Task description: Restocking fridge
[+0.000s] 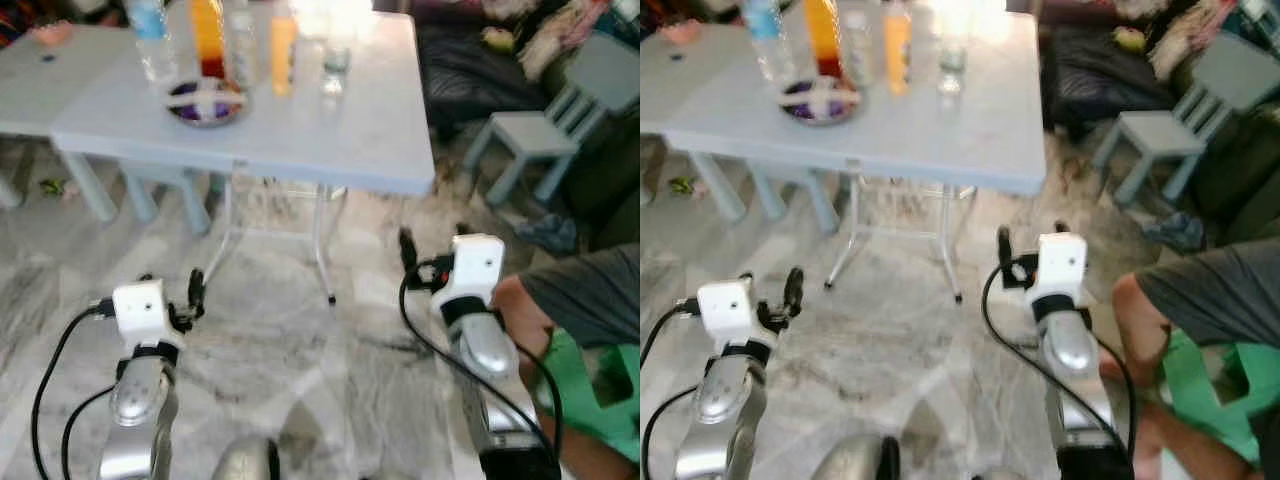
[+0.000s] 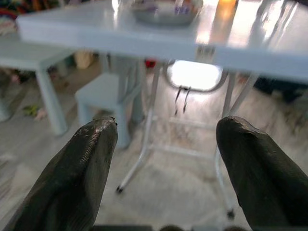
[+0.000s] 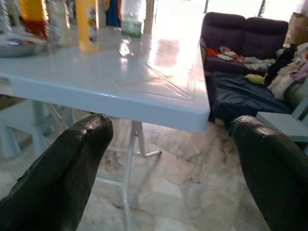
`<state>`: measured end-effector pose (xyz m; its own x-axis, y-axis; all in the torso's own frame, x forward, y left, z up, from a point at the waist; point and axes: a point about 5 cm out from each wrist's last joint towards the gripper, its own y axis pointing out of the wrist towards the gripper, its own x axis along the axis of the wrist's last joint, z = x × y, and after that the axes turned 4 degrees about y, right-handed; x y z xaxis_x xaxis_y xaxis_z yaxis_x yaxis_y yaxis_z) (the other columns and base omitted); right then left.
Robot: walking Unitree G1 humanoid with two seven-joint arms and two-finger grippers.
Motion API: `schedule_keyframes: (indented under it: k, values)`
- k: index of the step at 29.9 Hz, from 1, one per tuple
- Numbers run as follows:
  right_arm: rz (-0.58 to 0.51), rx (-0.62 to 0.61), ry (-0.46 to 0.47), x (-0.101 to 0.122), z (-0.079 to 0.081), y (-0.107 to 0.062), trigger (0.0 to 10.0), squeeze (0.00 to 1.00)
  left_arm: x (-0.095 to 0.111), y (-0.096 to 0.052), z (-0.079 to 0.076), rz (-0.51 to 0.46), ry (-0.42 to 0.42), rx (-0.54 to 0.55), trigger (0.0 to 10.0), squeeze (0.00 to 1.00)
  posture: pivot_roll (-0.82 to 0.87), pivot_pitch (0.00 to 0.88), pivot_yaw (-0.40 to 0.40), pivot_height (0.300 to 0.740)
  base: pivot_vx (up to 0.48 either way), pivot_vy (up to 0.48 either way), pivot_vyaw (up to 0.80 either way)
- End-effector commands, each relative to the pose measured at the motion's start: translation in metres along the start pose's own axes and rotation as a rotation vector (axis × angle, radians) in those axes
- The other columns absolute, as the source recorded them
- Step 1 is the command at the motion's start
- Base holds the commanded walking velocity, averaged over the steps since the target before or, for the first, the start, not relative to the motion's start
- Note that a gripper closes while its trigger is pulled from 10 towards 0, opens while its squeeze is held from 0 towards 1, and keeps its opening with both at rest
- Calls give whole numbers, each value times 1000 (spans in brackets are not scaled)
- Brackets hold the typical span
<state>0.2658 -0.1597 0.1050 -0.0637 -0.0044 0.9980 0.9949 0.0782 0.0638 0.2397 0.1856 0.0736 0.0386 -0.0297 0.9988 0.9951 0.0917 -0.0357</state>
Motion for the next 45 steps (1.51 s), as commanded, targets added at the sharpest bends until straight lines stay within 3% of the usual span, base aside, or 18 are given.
schedule_keyframes:
  k: [1,12,22,34,45]
  values:
    - [-15,-6,-17,4,-5,-1,10000,0,-4,-3,-3,14,-6,-4,10000,0,51,49,-26,740,281,390,788]
    - [-18,-2,-20,5,-6,1,10000,0,-2,-2,-5,-1,11,-9,10000,0,50,50,-27,740,281,390,723]
    - [-10,-33,6,3,-7,2,10000,0,1,-3,-16,-26,35,-88,10000,0,51,53,-25,740,426,76,0]
    - [-5,-39,19,2,-8,4,10000,0,2,-2,-18,-28,24,-100,10000,0,52,56,-24,740,480,0,-341]
    - [-1,-29,25,1,-6,6,10000,0,1,0,-18,-13,-59,-88,10000,0,53,56,-26,740,415,125,0]
